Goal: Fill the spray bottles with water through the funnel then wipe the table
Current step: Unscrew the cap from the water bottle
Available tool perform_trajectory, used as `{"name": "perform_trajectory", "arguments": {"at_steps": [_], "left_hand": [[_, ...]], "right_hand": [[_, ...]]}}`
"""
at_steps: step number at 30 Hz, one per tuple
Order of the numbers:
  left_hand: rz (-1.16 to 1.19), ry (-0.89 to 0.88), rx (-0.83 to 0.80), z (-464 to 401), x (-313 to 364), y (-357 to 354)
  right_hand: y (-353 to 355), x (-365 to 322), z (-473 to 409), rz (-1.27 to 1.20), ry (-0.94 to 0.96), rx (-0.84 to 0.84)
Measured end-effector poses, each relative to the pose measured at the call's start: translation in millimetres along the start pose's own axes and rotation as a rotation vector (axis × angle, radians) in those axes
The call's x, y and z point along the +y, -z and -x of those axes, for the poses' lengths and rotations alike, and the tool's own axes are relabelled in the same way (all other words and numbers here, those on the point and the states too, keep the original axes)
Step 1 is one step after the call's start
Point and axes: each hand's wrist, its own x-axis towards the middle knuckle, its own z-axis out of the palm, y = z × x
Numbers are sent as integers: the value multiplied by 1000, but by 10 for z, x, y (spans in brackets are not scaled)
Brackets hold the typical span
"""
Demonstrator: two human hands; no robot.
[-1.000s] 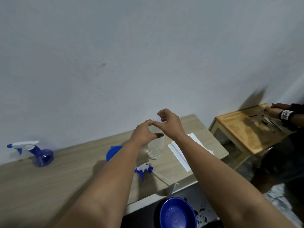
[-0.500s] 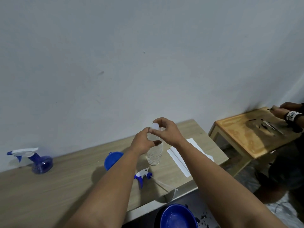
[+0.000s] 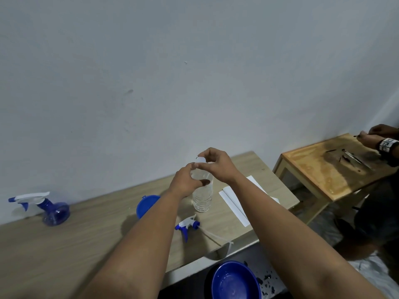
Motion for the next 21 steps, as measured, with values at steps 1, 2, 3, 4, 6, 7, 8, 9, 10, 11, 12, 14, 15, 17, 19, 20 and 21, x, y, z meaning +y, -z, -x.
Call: {"name": "perform_trajectory", "arguments": {"at_steps": [1, 2, 3, 4, 6, 7, 8, 9, 10, 11, 12, 14, 15, 17, 19, 20, 21], "left_hand": [[0, -4, 0, -1, -11, 9], [4, -4, -1, 0, -20, 18], [11, -1, -2, 3, -23, 25], [18, 6, -3, 4, -25, 26], [33, 10, -2, -8, -27, 17], [33, 11, -3, -12, -28, 13], [28, 13, -6, -13, -24, 12], [21, 15, -7, -17, -25, 17], [13, 15, -7, -20, -23, 26], [7, 13, -7, -27, -20, 32], [4, 11, -8, -38, -17, 37], [9, 6, -8, -51, -1, 39], [11, 7, -6, -57, 1, 36], [1, 14, -2, -63, 5, 29], [2, 13, 1, -74, 4, 17], [3, 13, 0, -77, 1, 13], [3, 16, -3, -82, 0, 8]], "right_hand": [[10, -13, 11, -5, -1, -39], [11, -28, 21, 3, -2, -68], [0, -38, 30, 15, -8, -72], [-22, -39, 33, 18, -17, -46], [-56, -24, 34, 5, -15, 30], [-64, -2, 26, 8, 0, 42], [-56, 8, 19, 22, 19, 33], [-39, -3, 19, 33, 38, 16], [-17, -28, 19, 26, 55, 11], [7, -69, 23, -9, 69, 29], [37, -106, 19, -64, 75, 78], [116, -132, 2, -156, 55, 235], [160, -96, 1, -150, 30, 315], [244, 109, 25, -57, -59, 406], [266, 467, 145, 32, -205, 384], [248, 669, 233, 79, -284, 352], [218, 878, 326, 141, -353, 316]]}}
